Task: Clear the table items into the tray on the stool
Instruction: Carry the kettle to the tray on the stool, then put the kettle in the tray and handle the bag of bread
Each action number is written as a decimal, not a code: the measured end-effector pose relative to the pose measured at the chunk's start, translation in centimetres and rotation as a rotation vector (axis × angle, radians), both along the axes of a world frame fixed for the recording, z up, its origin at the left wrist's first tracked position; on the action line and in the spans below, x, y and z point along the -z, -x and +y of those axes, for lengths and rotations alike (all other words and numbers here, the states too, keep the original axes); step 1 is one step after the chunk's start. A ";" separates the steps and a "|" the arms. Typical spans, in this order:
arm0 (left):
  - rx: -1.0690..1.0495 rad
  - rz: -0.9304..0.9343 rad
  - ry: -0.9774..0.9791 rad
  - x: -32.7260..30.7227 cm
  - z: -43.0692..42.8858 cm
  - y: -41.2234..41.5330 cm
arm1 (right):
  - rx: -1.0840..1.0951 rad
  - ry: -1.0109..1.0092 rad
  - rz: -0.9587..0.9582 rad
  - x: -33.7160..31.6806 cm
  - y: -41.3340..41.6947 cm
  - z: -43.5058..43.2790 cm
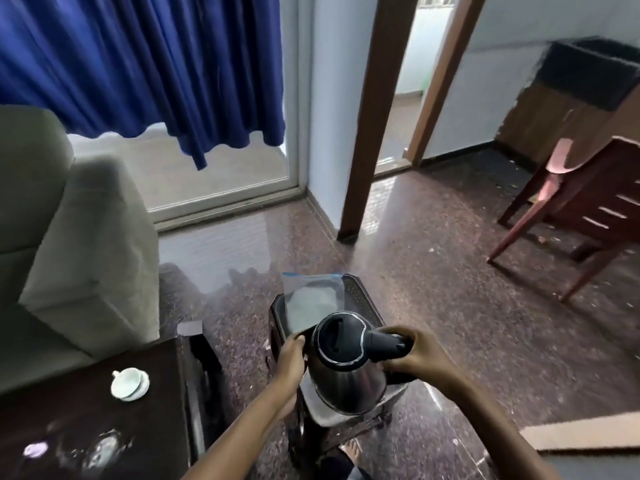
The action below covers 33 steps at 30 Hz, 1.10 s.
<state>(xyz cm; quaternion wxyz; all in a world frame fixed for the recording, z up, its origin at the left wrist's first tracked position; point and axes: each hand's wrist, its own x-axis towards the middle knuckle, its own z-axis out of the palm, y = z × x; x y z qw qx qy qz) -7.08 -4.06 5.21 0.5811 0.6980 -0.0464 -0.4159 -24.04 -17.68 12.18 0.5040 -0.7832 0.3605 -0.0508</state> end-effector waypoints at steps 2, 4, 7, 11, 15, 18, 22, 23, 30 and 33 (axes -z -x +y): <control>-0.088 0.036 -0.025 0.7 -1.3 0.9 | -0.066 -0.008 0.028 1.5 -0.9 -2.5; -0.172 0.080 -0.047 1.7 -2.3 1.6 | -0.143 -0.001 0.067 3.2 -1.9 -4.6; -0.270 0.074 -0.124 4.8 -3.6 2.3 | -0.285 -0.013 0.137 5.8 -2.7 -6.5; -0.370 0.097 -0.198 8.1 -4.8 2.3 | -0.323 -0.061 0.192 8.5 -3.2 -7.8; -0.431 0.189 -0.211 10.3 -4.4 3.4 | -0.360 -0.056 0.218 10.3 -3.8 -9.0; -0.495 0.263 -0.227 15.6 -3.8 4.0 | -0.454 -0.028 0.265 11.0 -4.5 -9.6; -0.509 0.321 -0.236 8.7 -4.4 4.6 | -0.510 -0.076 0.252 12.0 -4.4 -10.1; -0.482 0.324 -0.232 7.7 -4.5 4.8 | -0.509 -0.084 0.240 12.3 -4.3 -10.3; -0.153 0.008 -0.399 7.0 -2.8 4.0 | -0.638 -0.186 0.357 12.3 -5.0 -11.6; 0.148 -0.227 -0.560 5.1 -2.1 2.0 | -0.760 -0.327 0.529 10.6 -7.1 -14.2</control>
